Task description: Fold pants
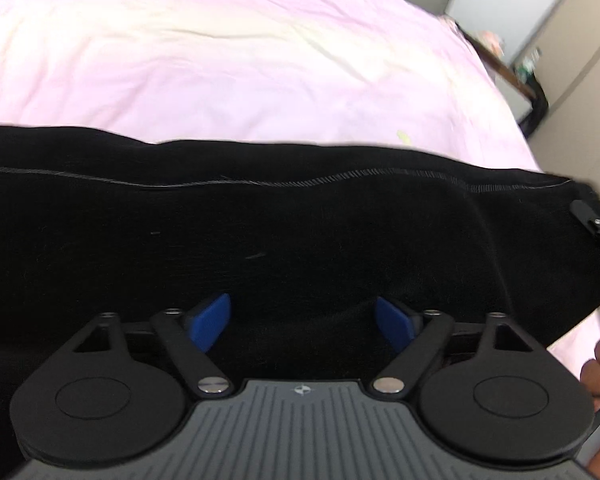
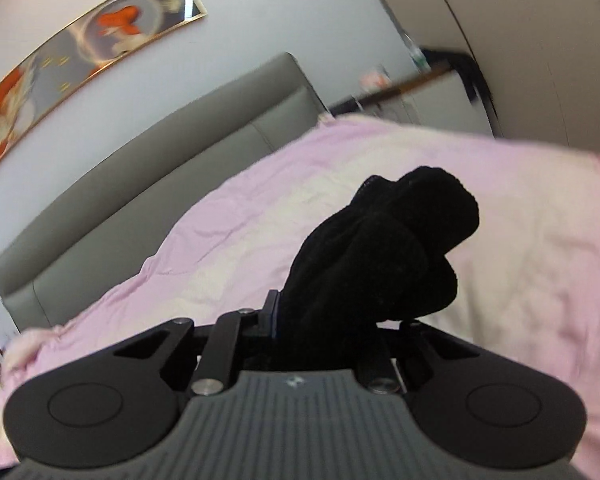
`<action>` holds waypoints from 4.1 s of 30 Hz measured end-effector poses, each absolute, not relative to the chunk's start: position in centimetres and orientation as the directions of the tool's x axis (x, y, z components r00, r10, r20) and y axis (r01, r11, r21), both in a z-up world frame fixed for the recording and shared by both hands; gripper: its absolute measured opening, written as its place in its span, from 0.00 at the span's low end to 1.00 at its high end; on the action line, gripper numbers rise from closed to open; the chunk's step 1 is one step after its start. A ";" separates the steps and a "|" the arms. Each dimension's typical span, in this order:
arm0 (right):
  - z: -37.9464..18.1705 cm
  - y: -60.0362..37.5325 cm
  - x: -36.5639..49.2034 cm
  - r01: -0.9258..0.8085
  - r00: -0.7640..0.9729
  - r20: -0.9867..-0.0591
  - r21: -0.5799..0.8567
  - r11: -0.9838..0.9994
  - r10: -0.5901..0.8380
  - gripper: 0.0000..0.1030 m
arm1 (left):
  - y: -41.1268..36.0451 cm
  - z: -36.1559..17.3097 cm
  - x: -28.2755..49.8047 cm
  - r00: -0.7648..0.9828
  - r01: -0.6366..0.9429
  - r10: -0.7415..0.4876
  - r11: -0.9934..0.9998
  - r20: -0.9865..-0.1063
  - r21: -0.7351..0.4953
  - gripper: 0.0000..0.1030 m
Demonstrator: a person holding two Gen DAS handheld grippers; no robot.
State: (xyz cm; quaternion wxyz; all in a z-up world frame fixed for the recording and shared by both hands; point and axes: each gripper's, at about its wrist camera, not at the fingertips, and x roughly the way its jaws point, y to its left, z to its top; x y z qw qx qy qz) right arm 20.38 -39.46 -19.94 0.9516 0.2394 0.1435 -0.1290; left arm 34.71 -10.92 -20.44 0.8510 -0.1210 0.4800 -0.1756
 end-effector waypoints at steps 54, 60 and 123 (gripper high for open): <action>-23.1 -18.5 22.0 -0.309 0.651 -0.702 0.102 0.946 0.289 0.26 | -6.0 -20.8 34.1 0.468 0.109 -0.349 0.935 -0.812 -0.339 0.93; -22.8 -18.9 21.7 -0.307 0.652 -0.700 0.108 0.945 0.292 0.27 | -6.4 -22.6 34.7 0.475 0.137 -0.343 0.939 -0.810 -0.316 1.00; -20.0 -0.8 15.5 -0.448 0.637 -0.608 0.209 0.869 0.474 0.37 | 17.9 -12.7 25.5 0.913 -0.078 0.069 0.997 -0.402 -0.008 0.51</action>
